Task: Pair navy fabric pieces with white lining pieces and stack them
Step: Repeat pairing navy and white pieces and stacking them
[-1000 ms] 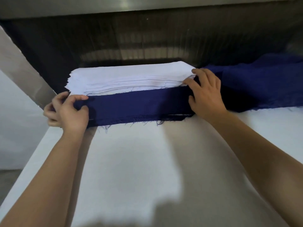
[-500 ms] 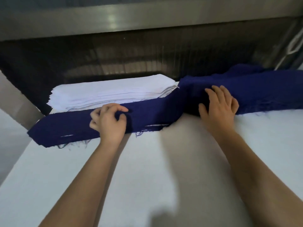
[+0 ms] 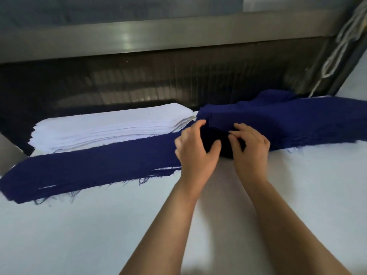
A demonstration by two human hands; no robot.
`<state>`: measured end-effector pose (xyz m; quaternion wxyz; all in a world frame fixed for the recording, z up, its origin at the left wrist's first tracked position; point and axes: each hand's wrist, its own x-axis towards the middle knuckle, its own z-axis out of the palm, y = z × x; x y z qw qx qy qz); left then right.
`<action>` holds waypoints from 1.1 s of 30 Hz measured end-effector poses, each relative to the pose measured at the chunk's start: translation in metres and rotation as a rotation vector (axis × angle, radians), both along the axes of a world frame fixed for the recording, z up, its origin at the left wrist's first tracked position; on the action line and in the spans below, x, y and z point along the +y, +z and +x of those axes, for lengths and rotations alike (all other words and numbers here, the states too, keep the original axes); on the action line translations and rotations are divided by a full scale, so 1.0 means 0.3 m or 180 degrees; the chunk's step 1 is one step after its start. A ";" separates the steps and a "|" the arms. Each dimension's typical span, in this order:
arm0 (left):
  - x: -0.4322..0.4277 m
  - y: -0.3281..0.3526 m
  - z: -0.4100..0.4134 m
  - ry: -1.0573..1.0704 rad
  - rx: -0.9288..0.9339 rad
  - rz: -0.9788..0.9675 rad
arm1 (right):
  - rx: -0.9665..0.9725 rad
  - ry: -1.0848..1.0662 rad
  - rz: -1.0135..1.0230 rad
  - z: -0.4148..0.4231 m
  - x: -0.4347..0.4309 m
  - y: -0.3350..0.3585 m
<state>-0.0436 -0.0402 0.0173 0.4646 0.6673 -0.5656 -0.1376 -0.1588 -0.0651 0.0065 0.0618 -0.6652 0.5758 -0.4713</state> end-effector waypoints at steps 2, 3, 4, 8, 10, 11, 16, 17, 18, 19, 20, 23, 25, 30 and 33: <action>-0.015 0.011 -0.036 -0.0033 -0.0099 -0.0082 | -0.0300 0.0030 -0.0025 -0.001 0.001 0.000; -0.019 0.013 -0.050 -0.0105 -0.0123 -0.0038 | -0.0429 0.0071 -0.0038 0.000 0.002 0.002; -0.023 0.012 -0.064 -0.0192 -0.0143 0.0052 | -0.0538 0.0107 -0.0038 -0.001 0.002 0.004; -0.027 0.000 -0.082 -0.0284 -0.0174 0.0171 | -0.0548 0.0149 -0.0008 0.000 0.003 0.013; -0.025 -0.002 -0.083 -0.0197 -0.0088 0.0020 | -0.0193 0.0111 0.0033 0.002 0.005 0.009; -0.024 -0.002 -0.086 -0.0146 -0.0041 -0.0055 | -0.0024 0.0094 0.0016 0.001 0.005 0.005; -0.019 -0.020 -0.101 -0.0171 -0.0060 -0.0253 | -0.0381 0.0031 -0.0048 -0.005 -0.008 0.019; -0.021 -0.023 -0.099 -0.0178 -0.0059 -0.0250 | -0.0569 0.0036 -0.0042 -0.006 -0.013 0.025; -0.023 -0.025 -0.096 -0.0185 -0.0057 -0.0251 | -0.0777 0.0046 -0.0024 -0.007 -0.016 0.030; -0.025 -0.028 -0.094 -0.0196 -0.0055 -0.0272 | -0.0980 0.0062 -0.0004 -0.007 -0.019 0.036; -0.026 -0.030 -0.091 -0.0206 -0.0051 -0.0302 | -0.1143 0.0073 0.0002 -0.007 -0.018 0.041; -0.030 -0.040 -0.080 -0.0176 0.0027 -0.0276 | -0.1280 0.0092 -0.0051 -0.002 -0.019 0.043; -0.031 -0.045 -0.075 -0.0178 0.0064 -0.0175 | -0.1170 0.0111 -0.0071 0.000 -0.017 0.042; -0.032 -0.049 -0.083 -0.0185 0.0187 -0.0160 | -0.1086 0.0078 -0.0061 -0.007 -0.019 0.032; -0.031 -0.053 -0.093 -0.0138 0.0259 -0.0232 | -0.1238 0.0061 -0.0028 -0.004 -0.016 0.036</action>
